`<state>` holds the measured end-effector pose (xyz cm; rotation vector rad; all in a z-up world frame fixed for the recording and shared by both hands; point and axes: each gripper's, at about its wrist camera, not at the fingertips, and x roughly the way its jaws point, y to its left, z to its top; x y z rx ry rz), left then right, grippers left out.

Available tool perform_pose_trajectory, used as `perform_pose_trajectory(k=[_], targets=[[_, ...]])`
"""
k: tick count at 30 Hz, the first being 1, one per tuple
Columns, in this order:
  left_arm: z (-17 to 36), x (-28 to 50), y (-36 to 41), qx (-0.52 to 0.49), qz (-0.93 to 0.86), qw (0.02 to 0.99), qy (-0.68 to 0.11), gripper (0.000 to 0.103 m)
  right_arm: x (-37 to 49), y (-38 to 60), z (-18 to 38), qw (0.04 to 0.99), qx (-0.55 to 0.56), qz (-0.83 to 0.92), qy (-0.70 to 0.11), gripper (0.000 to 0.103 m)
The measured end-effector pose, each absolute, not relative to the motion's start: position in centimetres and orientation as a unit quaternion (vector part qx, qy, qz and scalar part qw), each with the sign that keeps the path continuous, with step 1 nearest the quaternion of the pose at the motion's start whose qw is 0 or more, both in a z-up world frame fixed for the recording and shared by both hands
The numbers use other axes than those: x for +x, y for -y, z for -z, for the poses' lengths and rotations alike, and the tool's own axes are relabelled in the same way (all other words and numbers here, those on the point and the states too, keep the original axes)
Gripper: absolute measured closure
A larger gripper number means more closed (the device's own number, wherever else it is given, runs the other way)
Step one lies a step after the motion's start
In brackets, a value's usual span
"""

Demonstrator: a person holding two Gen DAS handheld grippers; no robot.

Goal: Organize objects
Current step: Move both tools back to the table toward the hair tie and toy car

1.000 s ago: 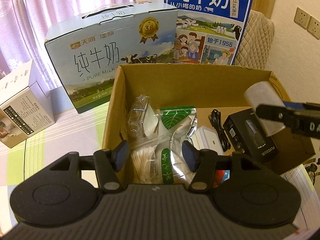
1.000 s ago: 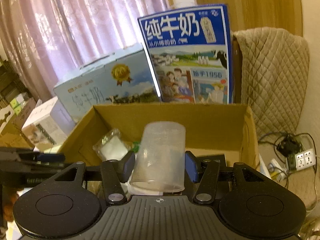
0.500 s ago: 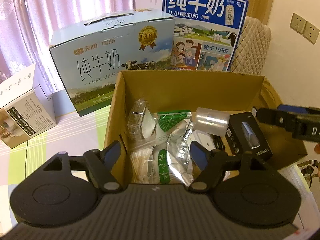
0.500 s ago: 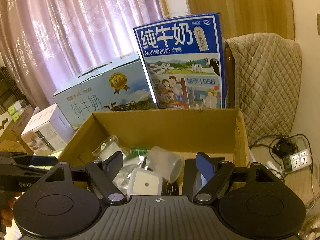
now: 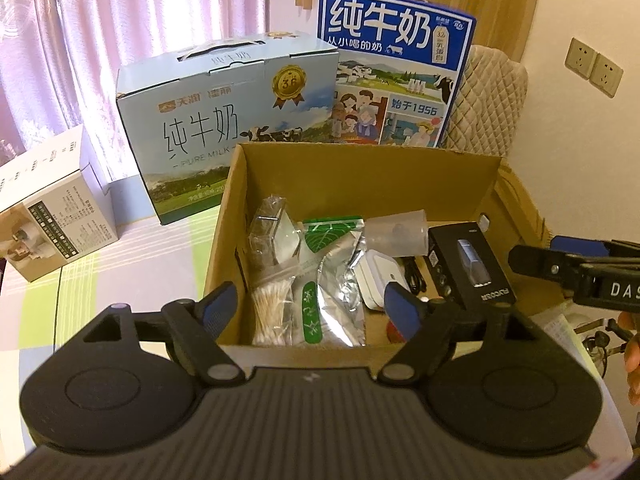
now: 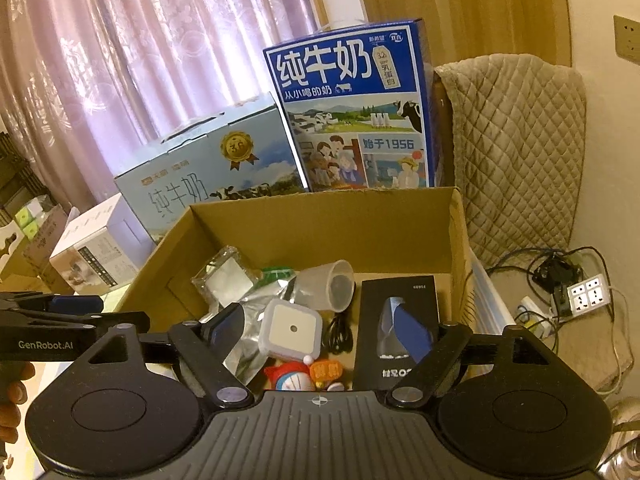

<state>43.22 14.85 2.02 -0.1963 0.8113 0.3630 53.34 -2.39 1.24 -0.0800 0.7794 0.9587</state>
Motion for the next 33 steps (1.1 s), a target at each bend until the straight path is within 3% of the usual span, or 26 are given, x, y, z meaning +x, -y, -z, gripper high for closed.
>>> perform_pose_trajectory(k=[13, 33], targets=[[-3.6, 38.2, -11.8, -0.105, -0.171, 0.901, -0.385, 0.025, 49.2, 6.0, -2.2, 0.81, -0.039, -0.454, -0.37, 0.023], [0.3, 29.9, -8.0, -0.132, -0.157, 0.875, -0.438, 0.025, 40.7, 9.9, 0.7, 0.774, -0.089, -0.466, -0.418, 0.023]])
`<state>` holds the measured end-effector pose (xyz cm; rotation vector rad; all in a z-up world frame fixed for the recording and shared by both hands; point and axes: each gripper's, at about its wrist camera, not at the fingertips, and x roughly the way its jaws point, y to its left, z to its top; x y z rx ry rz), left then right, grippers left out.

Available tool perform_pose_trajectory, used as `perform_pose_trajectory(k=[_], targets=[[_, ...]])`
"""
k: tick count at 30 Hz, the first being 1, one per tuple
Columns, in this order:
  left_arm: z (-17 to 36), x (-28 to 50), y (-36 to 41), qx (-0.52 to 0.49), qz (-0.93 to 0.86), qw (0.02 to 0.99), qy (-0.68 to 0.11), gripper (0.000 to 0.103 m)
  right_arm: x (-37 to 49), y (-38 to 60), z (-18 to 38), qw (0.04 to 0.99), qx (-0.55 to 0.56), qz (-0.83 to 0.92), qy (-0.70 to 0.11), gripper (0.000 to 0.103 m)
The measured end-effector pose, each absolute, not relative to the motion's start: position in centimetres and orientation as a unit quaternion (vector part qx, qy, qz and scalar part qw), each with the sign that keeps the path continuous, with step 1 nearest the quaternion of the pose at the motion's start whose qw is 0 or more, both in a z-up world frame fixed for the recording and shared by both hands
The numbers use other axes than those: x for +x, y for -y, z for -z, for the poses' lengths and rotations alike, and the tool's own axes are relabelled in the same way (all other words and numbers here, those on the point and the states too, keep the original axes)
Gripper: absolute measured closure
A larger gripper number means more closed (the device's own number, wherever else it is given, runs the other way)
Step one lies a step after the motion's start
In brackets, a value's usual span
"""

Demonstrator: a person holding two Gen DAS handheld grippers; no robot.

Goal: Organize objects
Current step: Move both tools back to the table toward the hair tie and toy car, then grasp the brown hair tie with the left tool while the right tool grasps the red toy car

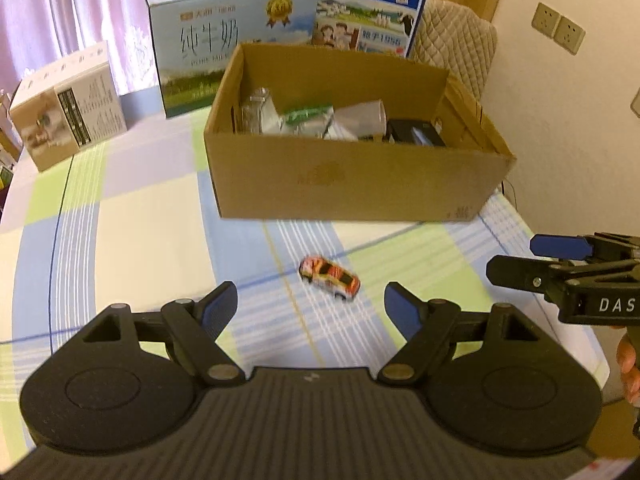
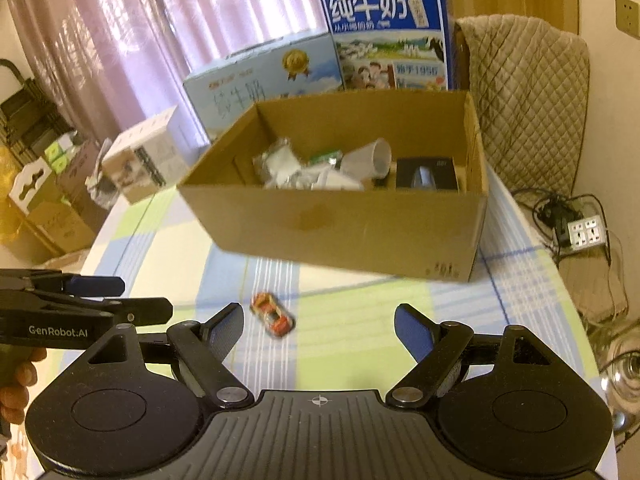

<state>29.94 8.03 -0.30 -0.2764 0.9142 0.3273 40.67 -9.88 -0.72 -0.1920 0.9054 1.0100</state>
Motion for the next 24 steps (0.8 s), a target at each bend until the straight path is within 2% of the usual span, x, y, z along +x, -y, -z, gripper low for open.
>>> perform_pose_trajectory(k=[10, 24], targets=[[4.5, 26.3, -6.9, -0.148, -0.146, 0.854, -0.477, 0.025, 38.6, 11.7, 4.0, 0.756, -0.104, -0.449, -0.466, 0.023], [7.0, 23.7, -5.5, -0.148, -0.127, 0.844, -0.5, 0.026, 36.8, 12.7, 7.0, 0.734, -0.128, -0.438, -0.502, 0.023]])
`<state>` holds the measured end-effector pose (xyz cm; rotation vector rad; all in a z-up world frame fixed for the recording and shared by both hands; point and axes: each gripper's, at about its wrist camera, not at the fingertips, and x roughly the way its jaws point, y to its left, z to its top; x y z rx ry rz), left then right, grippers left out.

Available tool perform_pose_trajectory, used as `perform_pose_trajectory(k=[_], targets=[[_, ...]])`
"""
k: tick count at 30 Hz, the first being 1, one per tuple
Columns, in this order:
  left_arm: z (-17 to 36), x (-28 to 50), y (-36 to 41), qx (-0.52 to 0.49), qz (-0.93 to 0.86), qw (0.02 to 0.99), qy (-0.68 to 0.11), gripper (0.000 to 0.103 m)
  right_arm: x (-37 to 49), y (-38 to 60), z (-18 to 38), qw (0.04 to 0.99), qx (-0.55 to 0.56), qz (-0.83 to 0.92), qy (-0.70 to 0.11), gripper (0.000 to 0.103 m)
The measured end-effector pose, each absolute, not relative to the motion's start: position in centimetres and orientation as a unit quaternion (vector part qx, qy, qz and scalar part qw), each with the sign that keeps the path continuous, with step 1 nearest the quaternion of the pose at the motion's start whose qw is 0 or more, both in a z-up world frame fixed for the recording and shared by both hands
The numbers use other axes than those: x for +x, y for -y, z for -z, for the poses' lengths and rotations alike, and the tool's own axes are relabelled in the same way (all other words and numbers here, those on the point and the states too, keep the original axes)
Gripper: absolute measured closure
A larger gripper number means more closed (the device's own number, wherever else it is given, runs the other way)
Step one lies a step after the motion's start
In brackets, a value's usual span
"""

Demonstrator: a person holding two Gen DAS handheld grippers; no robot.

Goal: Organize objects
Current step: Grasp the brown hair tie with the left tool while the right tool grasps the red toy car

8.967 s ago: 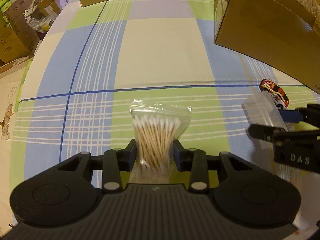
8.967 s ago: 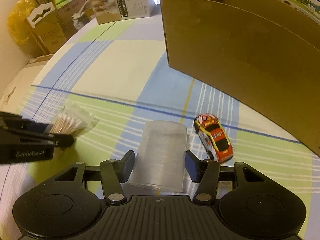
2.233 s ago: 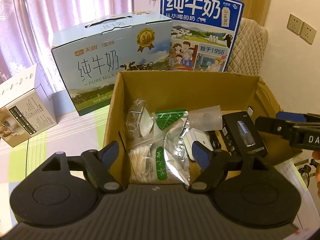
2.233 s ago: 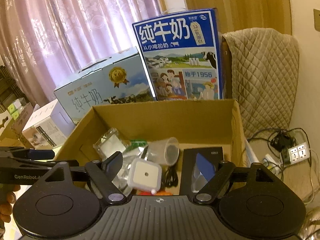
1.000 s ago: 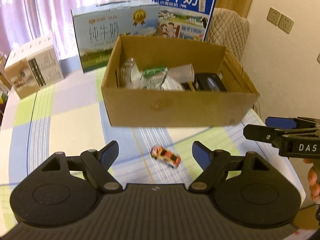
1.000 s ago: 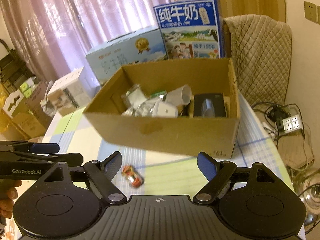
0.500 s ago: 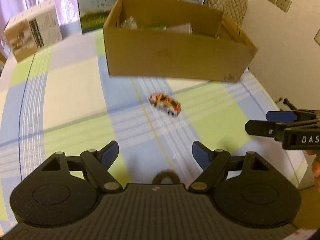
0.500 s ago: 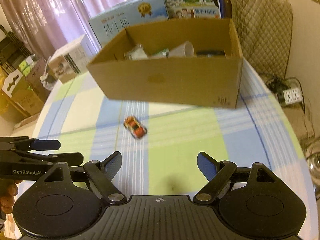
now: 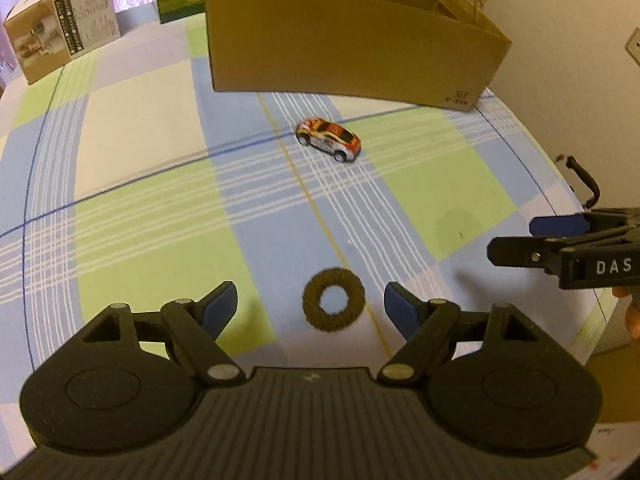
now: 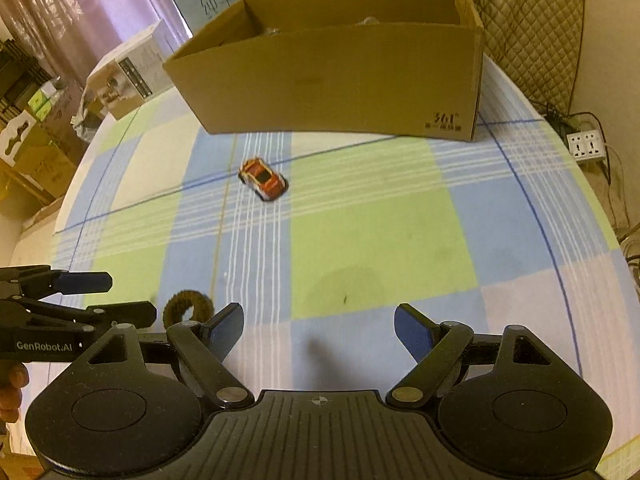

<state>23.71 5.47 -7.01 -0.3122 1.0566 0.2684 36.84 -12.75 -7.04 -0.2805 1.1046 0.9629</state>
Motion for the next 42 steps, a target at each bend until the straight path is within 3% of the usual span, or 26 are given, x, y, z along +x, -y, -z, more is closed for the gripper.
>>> perform_pose_trajectory(k=[13, 22, 29, 36, 42], targets=[[9.4, 23.7, -4.2, -0.136, -0.111, 0.841, -0.511, 0.027, 36.7, 13.1, 8.3, 0.73, -0.133, -0.426, -0.518, 0.023], [10.9, 25.0, -3.8, -0.124, -0.109, 0.833, -0.528, 0.038, 36.9, 13.5, 8.9, 0.731, -0.132, -0.417, -0.525, 0.023], [11.3, 25.9, -3.8, -0.114, -0.114, 0.833, -0.529, 0.049, 37.3, 13.8, 9.1, 0.731, -0.129, -0.411, -0.529, 0.023], [11.3, 26.4, -4.3, -0.114, -0.118, 0.836, -0.524, 0.073, 37.7, 13.4, 9.2, 0.728, -0.128, -0.413, -0.532, 0.023], [11.1, 26.6, -5.1, -0.121, -0.135, 0.834, -0.521, 0.081, 37.9, 12.6, 9.4, 0.724, -0.126, -0.424, -0.529, 0.023]])
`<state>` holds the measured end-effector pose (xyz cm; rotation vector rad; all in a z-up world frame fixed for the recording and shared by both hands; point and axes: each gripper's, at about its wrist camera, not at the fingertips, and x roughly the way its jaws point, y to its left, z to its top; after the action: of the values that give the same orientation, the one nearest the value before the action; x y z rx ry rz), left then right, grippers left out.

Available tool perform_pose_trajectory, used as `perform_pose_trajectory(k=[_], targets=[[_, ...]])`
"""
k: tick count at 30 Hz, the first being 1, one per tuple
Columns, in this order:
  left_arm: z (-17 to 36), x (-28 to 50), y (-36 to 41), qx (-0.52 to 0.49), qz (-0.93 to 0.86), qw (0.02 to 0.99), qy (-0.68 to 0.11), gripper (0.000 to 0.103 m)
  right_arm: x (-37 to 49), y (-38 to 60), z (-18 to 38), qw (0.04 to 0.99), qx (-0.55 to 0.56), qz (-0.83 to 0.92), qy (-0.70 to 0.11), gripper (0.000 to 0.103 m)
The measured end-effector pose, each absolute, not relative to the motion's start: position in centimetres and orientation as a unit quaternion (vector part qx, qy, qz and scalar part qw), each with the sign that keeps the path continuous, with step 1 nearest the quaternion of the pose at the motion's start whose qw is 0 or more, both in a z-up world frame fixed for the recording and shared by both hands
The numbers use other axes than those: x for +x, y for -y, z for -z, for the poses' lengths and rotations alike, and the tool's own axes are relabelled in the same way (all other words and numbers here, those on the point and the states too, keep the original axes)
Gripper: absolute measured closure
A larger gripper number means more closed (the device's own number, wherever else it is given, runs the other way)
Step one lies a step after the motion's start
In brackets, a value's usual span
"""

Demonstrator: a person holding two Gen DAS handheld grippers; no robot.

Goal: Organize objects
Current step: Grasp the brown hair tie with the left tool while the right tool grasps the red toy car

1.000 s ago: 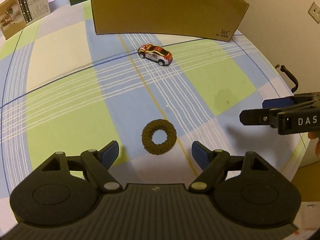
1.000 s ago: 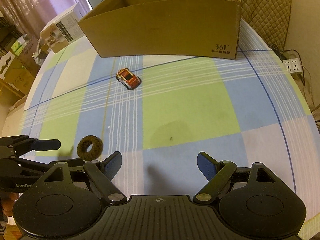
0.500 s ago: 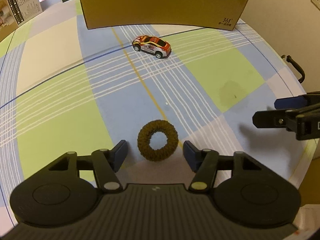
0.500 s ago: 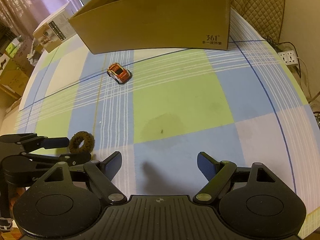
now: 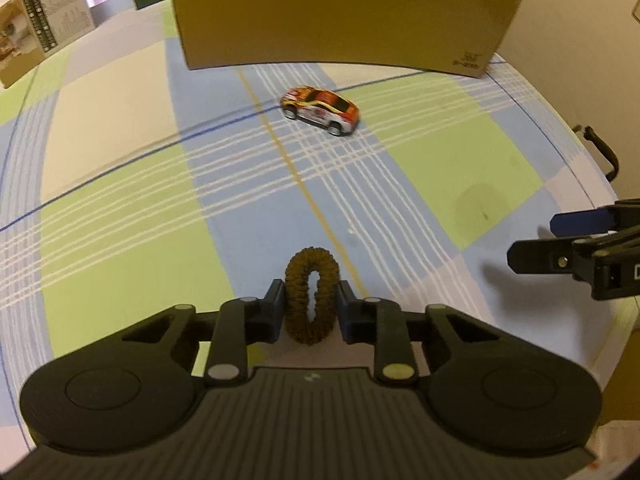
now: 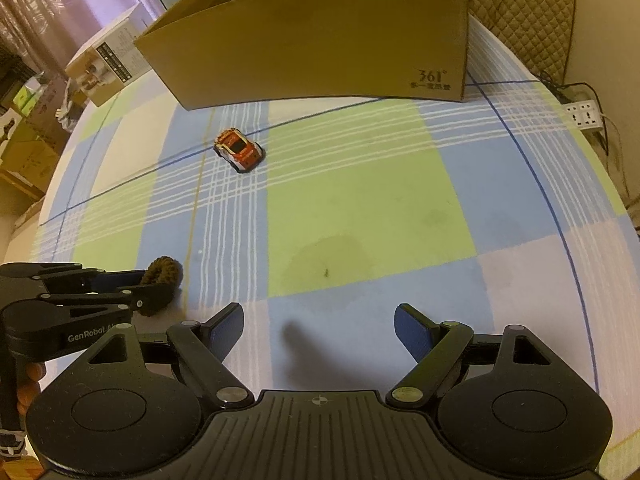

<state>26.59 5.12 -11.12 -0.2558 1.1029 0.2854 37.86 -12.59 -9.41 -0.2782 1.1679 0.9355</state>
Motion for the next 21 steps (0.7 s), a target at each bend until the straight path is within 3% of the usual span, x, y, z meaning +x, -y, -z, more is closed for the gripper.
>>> perform_pose_trajectory(k=[11, 16, 21], targets=[[10.1, 26.7, -10.4, -0.148, -0.206, 0.824, -0.507, 0.081, 39.2, 7.1, 9.2, 0.717, -0.153, -0.498, -0.462, 0.024], [9.7, 27.2, -12.6, -0.157, -0.229, 0.821, -0.499, 0.081, 40.1, 3.1, 9.6, 0.706, -0.179, -0.536, -0.427, 0.04], [9.7, 27.7, -13.9, -0.167, -0.241, 0.818, -0.495, 0.081, 40.8, -0.2, 10.6, 0.688, -0.191, -0.567, -0.41, 0.048]])
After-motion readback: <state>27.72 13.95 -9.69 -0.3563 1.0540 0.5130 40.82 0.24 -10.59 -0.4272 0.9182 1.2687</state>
